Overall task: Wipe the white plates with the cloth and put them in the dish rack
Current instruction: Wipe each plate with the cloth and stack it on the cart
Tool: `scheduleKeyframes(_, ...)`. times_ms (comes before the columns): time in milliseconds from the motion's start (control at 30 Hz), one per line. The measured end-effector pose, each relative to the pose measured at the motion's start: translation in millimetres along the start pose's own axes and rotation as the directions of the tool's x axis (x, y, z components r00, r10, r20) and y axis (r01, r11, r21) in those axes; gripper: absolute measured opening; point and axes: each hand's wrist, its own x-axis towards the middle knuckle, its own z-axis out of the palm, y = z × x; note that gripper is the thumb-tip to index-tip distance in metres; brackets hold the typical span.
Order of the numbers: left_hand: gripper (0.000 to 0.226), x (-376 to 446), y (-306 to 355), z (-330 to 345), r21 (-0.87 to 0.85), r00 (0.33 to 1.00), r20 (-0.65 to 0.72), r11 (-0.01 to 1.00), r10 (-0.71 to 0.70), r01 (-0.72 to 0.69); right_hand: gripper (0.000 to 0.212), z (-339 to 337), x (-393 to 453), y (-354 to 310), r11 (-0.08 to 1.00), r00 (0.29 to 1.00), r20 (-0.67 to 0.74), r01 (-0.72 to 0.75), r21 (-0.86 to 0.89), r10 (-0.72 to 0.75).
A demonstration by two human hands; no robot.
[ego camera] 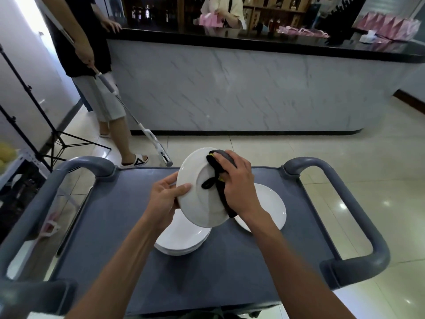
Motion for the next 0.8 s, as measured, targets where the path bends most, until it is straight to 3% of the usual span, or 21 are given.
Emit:
scheduleKeyframes(167, 0.048, 11, -6, 17, 0.033, 1.0, 0.002, 0.999, -0.022, 0.022, 0.065, -10, -1, 38, 0.993, 0.999, 0.012, -0.053, 0.109, 0.052)
scheduleKeyframes(333, 0.03, 20, -16, 39, 0.096, 0.999, -0.029, 0.995, 0.022, -0.019, 0.059, -30, -10, 74, 0.974, 0.991, 0.003, -0.133, 0.182, 0.135)
scheduleKeyframes(500, 0.032, 30, -29, 74, 0.235, 0.992, -0.01, 0.964, 0.128, -0.123, 0.049, -53, -18, 108, 0.989, 0.993, 0.034, -0.114, 0.096, 0.112)
scheduleKeyframes(667, 0.035, 43, -50, 105, 0.398, 0.974, -0.033, 0.897, 0.226, -0.194, 0.048, -73, -26, 155, 0.992, 0.988, 0.102, -0.123, 0.033, 0.119)
scheduleKeyframes(800, 0.031, 57, -71, 124, 0.668, 0.954, -0.003, 0.711, 0.299, -0.221, 0.05, -84, -35, 180, 0.991, 0.988, 0.086, -0.129, -0.024, 0.131)
